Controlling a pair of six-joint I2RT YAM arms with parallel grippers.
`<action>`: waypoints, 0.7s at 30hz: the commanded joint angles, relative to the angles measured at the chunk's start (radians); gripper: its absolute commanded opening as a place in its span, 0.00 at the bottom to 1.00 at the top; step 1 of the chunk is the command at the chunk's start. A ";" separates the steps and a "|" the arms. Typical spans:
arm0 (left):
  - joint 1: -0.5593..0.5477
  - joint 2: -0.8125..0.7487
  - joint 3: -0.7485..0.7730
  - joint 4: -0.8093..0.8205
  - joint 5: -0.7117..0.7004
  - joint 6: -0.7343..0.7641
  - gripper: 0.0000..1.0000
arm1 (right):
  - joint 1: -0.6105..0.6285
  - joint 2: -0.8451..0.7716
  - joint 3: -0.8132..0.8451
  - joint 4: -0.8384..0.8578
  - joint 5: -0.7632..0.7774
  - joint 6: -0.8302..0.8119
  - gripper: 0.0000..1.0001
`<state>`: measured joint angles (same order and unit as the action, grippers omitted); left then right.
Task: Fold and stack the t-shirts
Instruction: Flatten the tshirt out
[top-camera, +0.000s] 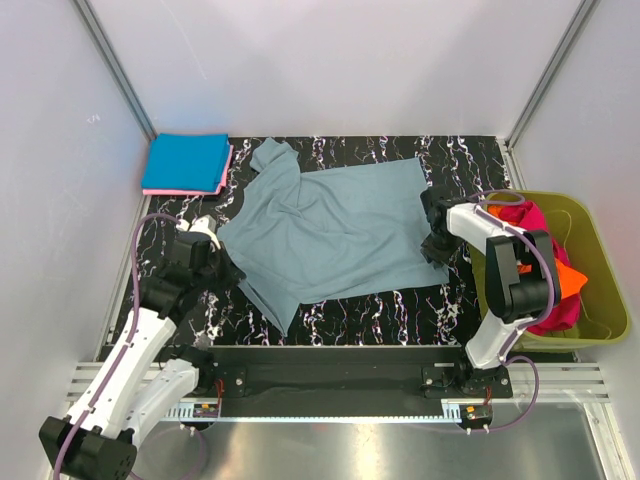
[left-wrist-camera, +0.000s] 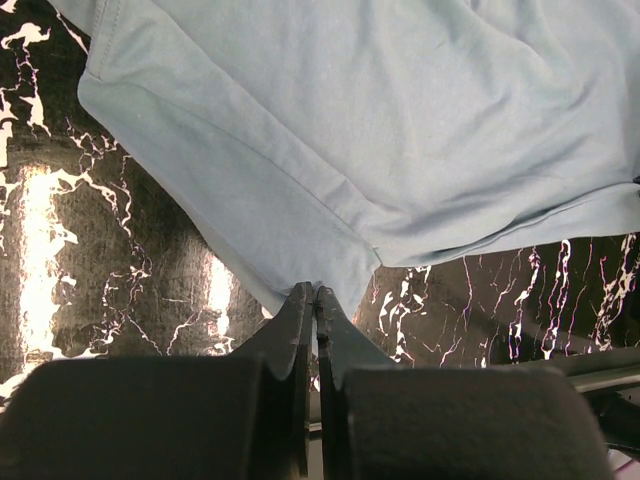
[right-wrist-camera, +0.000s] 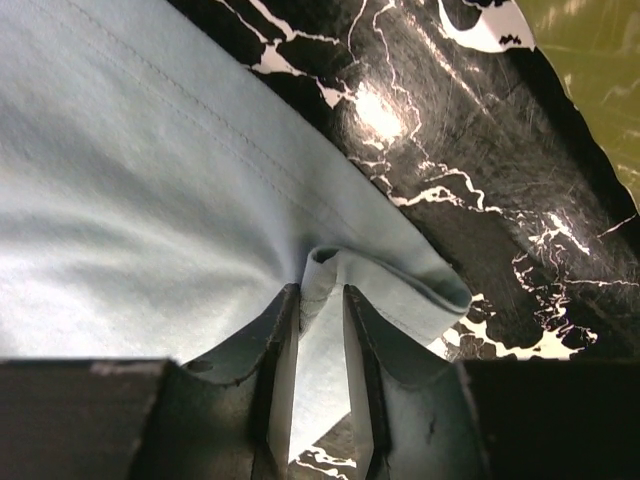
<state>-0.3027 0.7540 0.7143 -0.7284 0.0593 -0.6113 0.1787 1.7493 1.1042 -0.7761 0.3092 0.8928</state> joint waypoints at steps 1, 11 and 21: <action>-0.003 -0.008 0.030 0.011 -0.004 -0.013 0.00 | -0.025 -0.062 -0.020 -0.058 0.039 0.043 0.31; -0.003 -0.010 0.033 0.006 0.002 -0.002 0.00 | -0.027 -0.016 -0.020 -0.051 0.059 0.047 0.24; -0.004 0.001 0.047 -0.009 0.002 0.001 0.00 | -0.039 0.035 -0.006 -0.006 0.113 0.005 0.22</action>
<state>-0.3027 0.7547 0.7143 -0.7544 0.0597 -0.6205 0.1787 1.7599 1.0859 -0.7704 0.3222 0.8749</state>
